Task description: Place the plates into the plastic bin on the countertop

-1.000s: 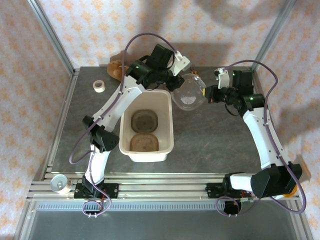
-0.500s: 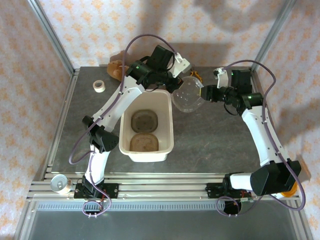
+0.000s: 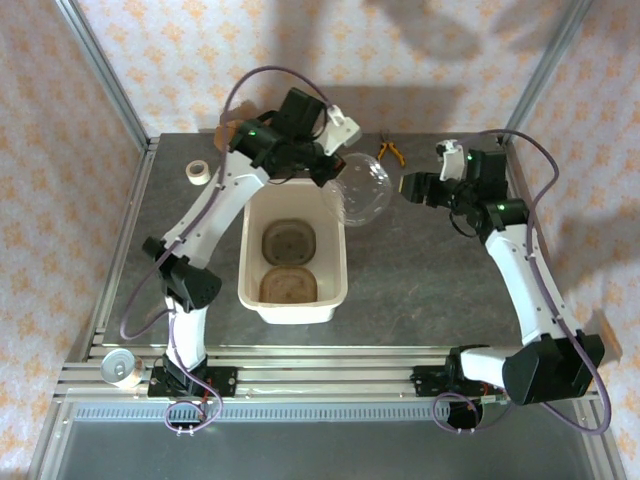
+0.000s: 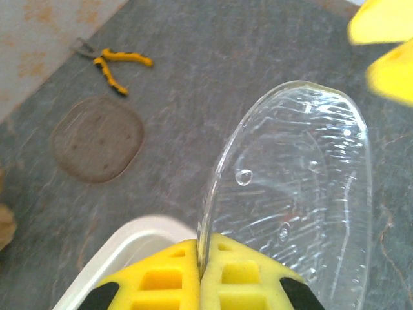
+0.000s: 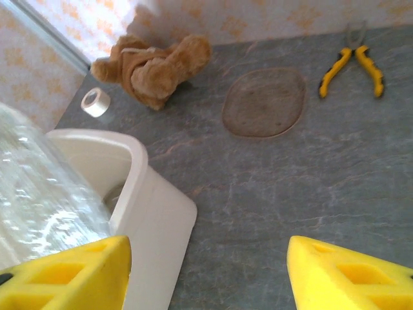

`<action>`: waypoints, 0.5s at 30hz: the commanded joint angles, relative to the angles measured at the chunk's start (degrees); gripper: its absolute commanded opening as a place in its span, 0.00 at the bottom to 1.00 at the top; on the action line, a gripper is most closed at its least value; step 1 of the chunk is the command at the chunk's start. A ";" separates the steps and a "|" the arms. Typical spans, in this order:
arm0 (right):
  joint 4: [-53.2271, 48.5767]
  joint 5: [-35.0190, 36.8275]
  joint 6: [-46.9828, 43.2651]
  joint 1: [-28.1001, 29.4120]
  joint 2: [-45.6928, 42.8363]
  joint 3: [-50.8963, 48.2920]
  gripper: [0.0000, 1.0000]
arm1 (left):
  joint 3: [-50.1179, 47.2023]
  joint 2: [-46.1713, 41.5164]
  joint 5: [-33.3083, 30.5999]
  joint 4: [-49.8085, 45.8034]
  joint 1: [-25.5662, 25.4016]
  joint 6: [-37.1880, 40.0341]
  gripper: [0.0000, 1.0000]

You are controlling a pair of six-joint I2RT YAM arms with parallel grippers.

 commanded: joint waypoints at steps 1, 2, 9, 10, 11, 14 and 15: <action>3.77 4.02 2.75 -1.77 -1.41 -0.78 0.65 | -3.90 -7.64 0.52 -1.76 3.70 2.25 0.00; 3.49 5.11 3.30 -2.11 -1.15 -0.79 0.65 | -5.95 -8.98 0.62 -1.57 4.40 2.82 0.00; 0.54 10.47 6.06 -3.72 1.30 -0.09 0.65 | -12.27 -11.24 -3.15 -8.19 6.21 8.73 0.00; 0.33 10.51 6.29 -3.80 1.54 -0.08 0.65 | -12.68 -11.18 -3.87 -9.00 6.31 9.51 0.00; 0.15 10.49 6.61 -3.76 1.74 -0.21 0.65 | -12.84 -10.94 -4.78 -9.78 6.35 10.17 0.00; -0.16 10.32 7.27 -3.81 2.12 -0.68 0.65 | -11.90 -10.27 -4.06 -12.92 6.45 12.10 0.00; -0.23 10.10 7.49 -3.81 2.21 -0.94 0.65 | -11.67 -10.08 -3.69 -13.78 6.48 12.52 0.00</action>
